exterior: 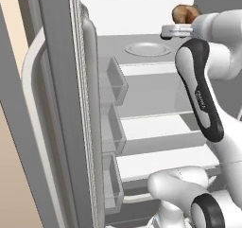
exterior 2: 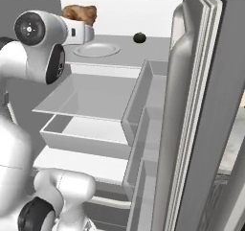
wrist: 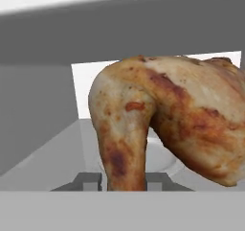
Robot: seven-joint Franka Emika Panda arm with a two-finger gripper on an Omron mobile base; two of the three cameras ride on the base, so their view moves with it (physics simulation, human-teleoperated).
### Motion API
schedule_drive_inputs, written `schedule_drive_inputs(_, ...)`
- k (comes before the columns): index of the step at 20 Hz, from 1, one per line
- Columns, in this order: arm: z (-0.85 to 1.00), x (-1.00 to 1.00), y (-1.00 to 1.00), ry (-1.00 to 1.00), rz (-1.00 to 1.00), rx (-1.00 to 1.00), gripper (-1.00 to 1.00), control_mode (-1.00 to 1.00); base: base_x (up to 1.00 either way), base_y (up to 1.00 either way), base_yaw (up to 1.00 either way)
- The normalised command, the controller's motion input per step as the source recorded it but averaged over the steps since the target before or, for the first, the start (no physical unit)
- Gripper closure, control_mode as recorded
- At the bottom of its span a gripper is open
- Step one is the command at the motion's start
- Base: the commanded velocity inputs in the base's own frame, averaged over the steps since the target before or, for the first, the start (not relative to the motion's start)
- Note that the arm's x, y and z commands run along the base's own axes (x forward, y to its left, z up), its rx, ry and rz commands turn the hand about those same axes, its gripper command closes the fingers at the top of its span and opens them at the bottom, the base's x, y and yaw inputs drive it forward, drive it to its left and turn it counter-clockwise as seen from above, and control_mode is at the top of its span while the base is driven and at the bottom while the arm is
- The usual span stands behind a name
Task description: Retrieve the chicken drumstick from the fridge and place it on the saucepan with marinade on the stove.
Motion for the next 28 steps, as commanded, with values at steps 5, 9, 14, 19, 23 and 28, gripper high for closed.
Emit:
schedule_drive_inputs(5,0.11,-1.00,-0.02,0.14,-0.07,0.00,1.00,-1.00,0.00,0.00,0.00)
schedule_drive_inputs(9,0.00,-1.00,-0.12,0.38,-0.10,0.00,1.00,-1.00,0.00,0.00,0.00)
schedule_drive_inputs(14,-0.01,-0.95,-0.08,0.50,-0.07,0.00,1.00,-1.00,0.00,0.00,0.00)
schedule_drive_inputs(19,-0.28,-0.50,0.00,0.55,-0.04,-0.02,1.00,-1.00,0.00,0.00,0.00)
schedule_drive_inputs(23,-0.50,-0.03,0.06,0.42,0.00,-0.02,1.00,-1.00,0.00,0.00,0.00)
schedule_drive_inputs(28,-0.64,-0.01,0.00,0.11,0.00,0.00,1.00,-1.00,0.00,0.00,0.00)
